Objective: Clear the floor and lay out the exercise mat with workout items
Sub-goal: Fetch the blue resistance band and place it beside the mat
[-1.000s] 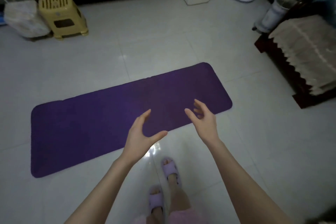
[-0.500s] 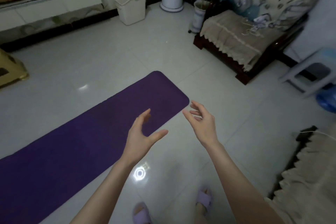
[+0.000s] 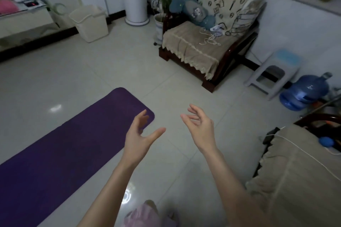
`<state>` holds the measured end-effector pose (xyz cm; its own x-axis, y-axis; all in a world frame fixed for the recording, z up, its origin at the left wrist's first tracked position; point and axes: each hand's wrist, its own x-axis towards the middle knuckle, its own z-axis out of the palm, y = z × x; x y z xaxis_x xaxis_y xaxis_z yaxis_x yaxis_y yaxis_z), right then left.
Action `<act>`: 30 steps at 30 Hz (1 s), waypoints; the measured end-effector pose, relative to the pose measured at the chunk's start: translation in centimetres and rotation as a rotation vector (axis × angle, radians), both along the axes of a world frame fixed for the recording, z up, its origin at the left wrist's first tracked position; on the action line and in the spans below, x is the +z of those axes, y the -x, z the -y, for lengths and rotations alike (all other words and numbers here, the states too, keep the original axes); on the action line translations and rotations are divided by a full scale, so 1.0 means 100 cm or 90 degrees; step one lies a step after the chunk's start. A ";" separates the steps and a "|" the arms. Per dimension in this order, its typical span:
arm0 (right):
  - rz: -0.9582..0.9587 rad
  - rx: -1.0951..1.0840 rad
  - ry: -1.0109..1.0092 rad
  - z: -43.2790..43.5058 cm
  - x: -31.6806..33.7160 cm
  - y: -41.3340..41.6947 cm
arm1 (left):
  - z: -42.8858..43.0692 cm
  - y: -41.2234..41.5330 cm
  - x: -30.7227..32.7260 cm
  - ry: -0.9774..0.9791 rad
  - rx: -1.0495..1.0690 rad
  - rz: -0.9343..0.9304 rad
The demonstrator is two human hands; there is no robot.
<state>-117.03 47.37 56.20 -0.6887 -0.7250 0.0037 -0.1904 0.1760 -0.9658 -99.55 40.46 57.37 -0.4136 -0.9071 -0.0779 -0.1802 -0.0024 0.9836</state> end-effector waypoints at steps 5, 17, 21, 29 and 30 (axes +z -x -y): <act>0.021 -0.029 0.001 0.011 -0.004 0.082 | 0.020 0.084 0.003 -0.001 -0.011 0.001; 0.002 -0.021 -0.027 0.143 -0.011 0.313 | 0.159 0.305 -0.027 -0.047 0.024 0.000; -0.002 -0.003 -0.040 0.201 -0.003 0.377 | 0.213 0.357 -0.022 -0.059 0.074 -0.007; 0.010 0.102 -0.037 0.352 -0.001 0.476 | 0.326 0.452 -0.013 -0.041 0.157 -0.013; 0.016 0.122 -0.038 0.380 -0.004 0.493 | 0.346 0.466 -0.015 -0.040 0.178 -0.010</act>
